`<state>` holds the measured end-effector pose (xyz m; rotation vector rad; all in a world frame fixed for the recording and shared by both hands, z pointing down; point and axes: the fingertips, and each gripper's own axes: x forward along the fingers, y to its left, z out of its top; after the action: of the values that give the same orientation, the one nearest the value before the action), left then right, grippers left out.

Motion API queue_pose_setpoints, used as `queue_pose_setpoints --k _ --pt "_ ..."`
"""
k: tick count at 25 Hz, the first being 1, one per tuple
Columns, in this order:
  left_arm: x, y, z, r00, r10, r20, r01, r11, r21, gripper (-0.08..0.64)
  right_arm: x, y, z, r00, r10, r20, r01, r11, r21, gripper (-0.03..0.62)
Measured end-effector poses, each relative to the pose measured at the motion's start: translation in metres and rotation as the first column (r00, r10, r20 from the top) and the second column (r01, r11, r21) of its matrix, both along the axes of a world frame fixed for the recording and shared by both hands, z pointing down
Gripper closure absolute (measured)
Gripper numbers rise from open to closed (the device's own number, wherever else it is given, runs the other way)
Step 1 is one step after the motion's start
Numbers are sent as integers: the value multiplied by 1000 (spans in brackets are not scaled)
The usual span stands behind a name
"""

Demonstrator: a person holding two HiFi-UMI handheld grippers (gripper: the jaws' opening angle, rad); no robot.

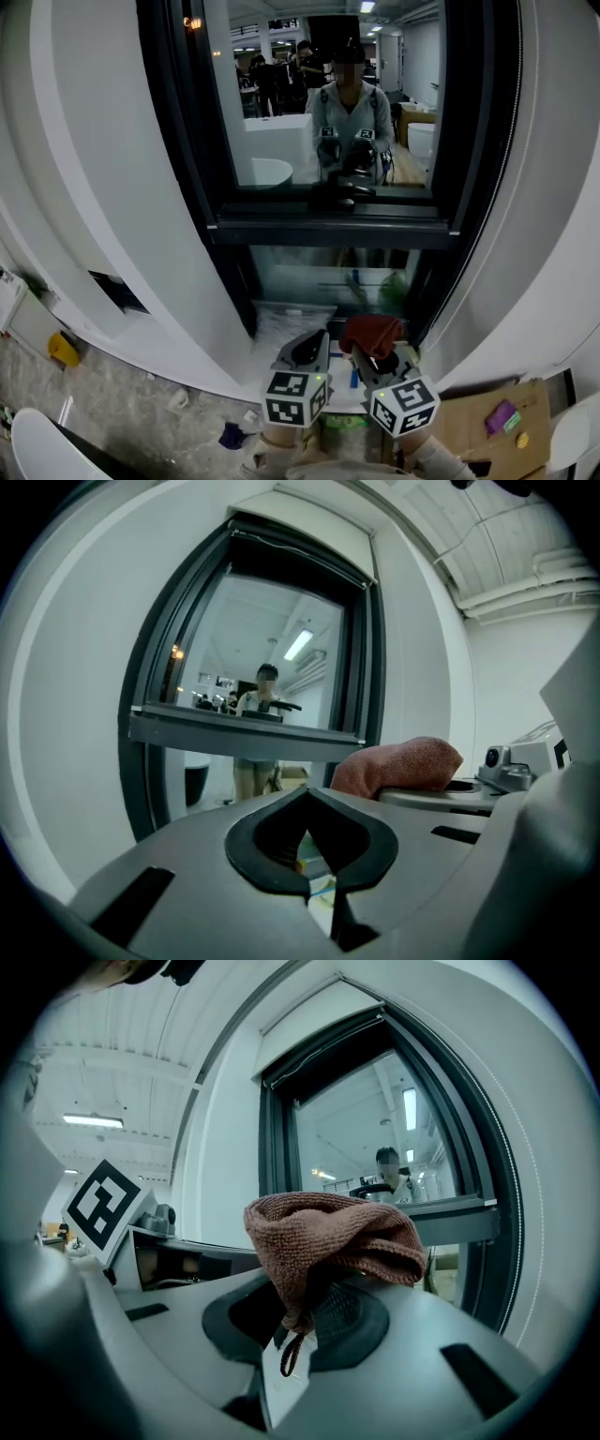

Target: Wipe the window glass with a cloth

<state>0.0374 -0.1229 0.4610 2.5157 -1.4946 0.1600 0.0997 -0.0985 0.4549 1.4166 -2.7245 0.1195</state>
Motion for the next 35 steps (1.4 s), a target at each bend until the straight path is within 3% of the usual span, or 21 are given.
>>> queue_pose_setpoints --k 13,22,35 --pt "-41 -97 -27 1000 26 3 -26 999 28 555 -43 -94 -31 1000 7 -7 -6 998 58 549" --pt "-72 -176 -90 998 52 45 -56 994 98 555 -77 -167 -90 999 -19 -35 24 990 137 549" --pt "-114 -261 -184 997 54 57 -64 981 182 555 -119 -247 -225 990 -3 -139 54 930 364 549"
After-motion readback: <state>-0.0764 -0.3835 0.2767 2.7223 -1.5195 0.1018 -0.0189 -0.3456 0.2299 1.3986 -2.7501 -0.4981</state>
